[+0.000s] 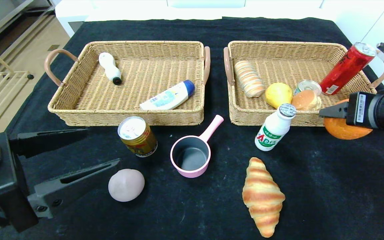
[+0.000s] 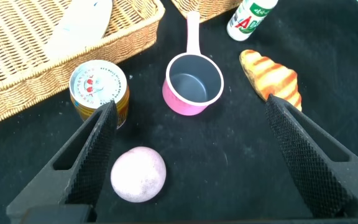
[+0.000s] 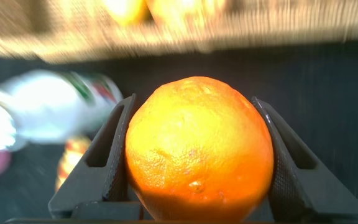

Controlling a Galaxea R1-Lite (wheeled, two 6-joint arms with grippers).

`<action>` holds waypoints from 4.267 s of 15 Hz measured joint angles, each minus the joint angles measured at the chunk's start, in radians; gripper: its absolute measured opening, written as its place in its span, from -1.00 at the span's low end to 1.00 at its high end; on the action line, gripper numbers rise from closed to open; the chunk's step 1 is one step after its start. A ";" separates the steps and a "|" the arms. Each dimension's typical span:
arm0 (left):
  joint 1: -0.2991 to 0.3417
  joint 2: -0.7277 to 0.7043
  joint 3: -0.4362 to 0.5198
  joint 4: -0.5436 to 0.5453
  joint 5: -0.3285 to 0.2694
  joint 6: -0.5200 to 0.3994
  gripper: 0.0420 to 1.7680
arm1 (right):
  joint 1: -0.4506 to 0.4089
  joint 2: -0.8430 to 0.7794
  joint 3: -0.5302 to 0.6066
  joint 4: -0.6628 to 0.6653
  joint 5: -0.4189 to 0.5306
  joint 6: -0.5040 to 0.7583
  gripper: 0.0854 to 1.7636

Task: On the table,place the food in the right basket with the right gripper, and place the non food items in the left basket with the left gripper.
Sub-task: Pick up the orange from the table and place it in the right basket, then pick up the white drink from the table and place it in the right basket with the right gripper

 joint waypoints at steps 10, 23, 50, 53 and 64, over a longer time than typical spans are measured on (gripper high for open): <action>0.000 -0.016 -0.003 0.000 0.000 0.000 0.94 | -0.063 0.275 -0.435 -0.022 -0.004 -0.103 0.36; 0.000 -0.038 -0.007 -0.001 -0.003 0.001 0.94 | -0.112 0.423 -0.480 -0.226 -0.003 -0.149 0.40; 0.000 -0.036 -0.007 0.001 -0.005 0.001 0.94 | 0.120 -0.270 0.435 -0.229 0.153 -0.237 0.92; 0.000 -0.036 -0.008 0.000 -0.003 0.000 0.94 | 0.155 -0.286 0.487 -0.292 0.211 -0.256 0.92; 0.002 -0.028 -0.009 -0.004 0.001 0.001 0.94 | 0.244 -0.106 0.524 -0.587 0.065 -0.263 0.92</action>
